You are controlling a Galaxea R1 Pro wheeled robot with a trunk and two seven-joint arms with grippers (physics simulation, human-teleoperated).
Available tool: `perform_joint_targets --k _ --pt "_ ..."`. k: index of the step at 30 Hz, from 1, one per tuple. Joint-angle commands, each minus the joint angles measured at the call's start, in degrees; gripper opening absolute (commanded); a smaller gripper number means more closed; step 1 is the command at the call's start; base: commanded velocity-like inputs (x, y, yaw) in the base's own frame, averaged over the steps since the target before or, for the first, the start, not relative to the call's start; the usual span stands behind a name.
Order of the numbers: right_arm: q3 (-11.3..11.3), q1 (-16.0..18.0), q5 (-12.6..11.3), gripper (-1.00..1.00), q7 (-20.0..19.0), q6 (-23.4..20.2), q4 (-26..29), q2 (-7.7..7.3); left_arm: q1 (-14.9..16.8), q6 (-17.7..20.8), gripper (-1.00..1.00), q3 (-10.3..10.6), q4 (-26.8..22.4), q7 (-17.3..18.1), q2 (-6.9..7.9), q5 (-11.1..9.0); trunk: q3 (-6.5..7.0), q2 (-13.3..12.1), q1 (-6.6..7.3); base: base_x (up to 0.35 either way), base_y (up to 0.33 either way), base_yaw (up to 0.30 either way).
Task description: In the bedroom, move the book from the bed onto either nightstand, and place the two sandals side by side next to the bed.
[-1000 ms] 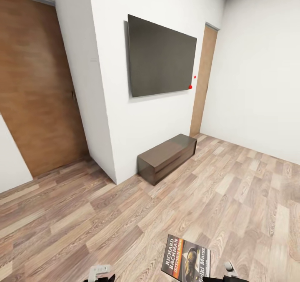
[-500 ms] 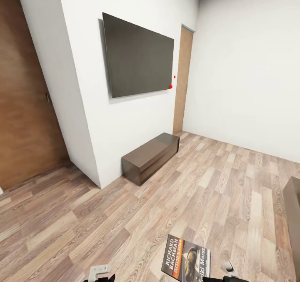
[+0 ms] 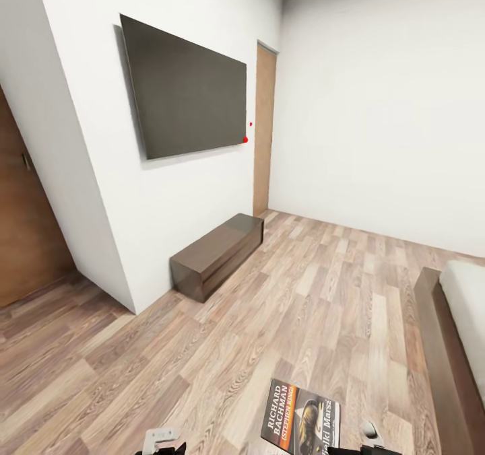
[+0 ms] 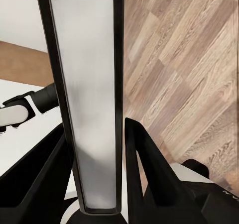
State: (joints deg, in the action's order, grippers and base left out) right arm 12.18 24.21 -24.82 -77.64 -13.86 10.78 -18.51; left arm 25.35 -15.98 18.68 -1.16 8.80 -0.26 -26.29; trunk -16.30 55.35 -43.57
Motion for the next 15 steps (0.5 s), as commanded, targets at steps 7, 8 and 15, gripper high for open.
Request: perform_joint_targets --k 7,8,15 --pt "0.3 0.05 -0.66 -1.0 -0.15 -0.64 0.02 -0.04 0.05 -0.21 1.0 0.39 0.1 0.26 0.0 -0.6 -0.07 0.05 0.0 0.0 0.0 -0.282" --pt "0.3 0.05 -0.66 -1.0 -0.15 -0.64 0.02 -0.04 0.05 -0.22 1.0 0.39 0.1 0.26 0.0 -0.6 -0.07 0.05 0.0 0.0 0.0 -0.282" --pt "0.3 0.05 -0.66 -1.0 -0.15 -0.64 0.02 -0.04 0.05 -0.2 1.0 0.39 0.1 0.26 0.0 -0.6 -0.07 0.05 0.0 0.0 0.0 -0.282"
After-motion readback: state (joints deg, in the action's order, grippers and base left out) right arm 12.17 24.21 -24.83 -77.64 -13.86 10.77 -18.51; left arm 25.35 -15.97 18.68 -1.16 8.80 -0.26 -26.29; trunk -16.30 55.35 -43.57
